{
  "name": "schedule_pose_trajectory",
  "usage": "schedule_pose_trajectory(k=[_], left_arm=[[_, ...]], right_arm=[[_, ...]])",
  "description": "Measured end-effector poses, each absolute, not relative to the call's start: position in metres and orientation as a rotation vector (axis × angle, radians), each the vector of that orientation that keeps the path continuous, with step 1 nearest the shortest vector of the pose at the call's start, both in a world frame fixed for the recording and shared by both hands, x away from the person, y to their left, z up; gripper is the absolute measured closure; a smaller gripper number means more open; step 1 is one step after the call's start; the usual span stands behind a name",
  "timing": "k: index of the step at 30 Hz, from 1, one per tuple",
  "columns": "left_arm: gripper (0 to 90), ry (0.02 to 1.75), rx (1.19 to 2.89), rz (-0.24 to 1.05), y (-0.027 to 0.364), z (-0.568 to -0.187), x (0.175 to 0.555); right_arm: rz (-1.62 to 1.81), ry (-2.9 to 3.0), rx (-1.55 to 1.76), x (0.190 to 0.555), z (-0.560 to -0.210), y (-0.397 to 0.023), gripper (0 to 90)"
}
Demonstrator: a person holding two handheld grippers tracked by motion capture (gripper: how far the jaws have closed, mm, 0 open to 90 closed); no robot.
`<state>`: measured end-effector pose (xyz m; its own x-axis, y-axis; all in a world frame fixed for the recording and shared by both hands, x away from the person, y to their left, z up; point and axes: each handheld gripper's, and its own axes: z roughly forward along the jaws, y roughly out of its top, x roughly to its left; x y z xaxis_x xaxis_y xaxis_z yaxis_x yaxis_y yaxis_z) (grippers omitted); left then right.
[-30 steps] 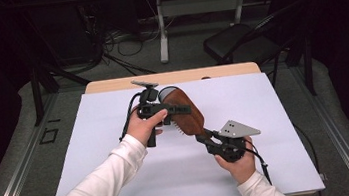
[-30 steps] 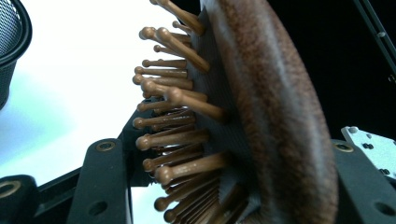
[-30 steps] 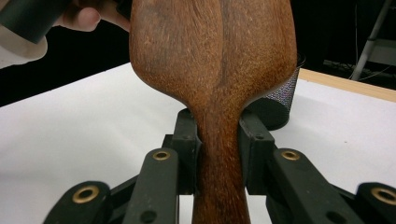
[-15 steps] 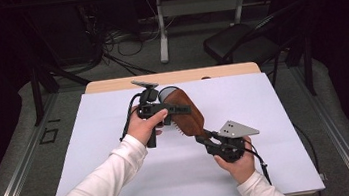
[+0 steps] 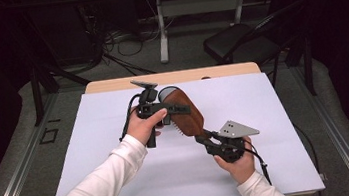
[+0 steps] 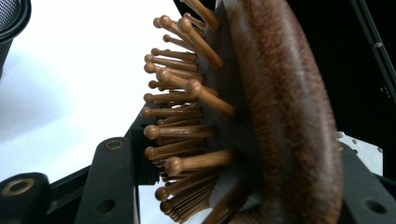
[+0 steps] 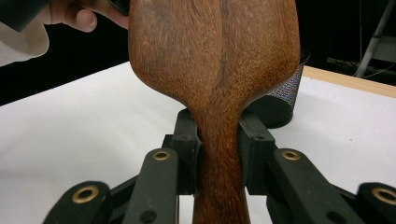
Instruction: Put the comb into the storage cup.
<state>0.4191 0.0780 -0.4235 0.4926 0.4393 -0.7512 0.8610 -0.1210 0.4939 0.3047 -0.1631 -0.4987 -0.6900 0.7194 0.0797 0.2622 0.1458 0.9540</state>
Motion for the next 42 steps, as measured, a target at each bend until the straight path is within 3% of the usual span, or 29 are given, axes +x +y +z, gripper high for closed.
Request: schedule_pose_trajectory(k=[30, 42], left_arm=[[48.6, 1.145, 1.721, -0.564, 0.0777, -0.4252, 0.4209], [49.0, 1.159, 1.715, -0.561, 0.0781, -0.4266, 0.423]], right_arm=[[1.587, 2.025, 0.963, 0.3064, -0.499, -0.1654, 69.7], [1.606, 2.023, 0.989, 0.3096, -0.4998, -0.1678, 64.6]])
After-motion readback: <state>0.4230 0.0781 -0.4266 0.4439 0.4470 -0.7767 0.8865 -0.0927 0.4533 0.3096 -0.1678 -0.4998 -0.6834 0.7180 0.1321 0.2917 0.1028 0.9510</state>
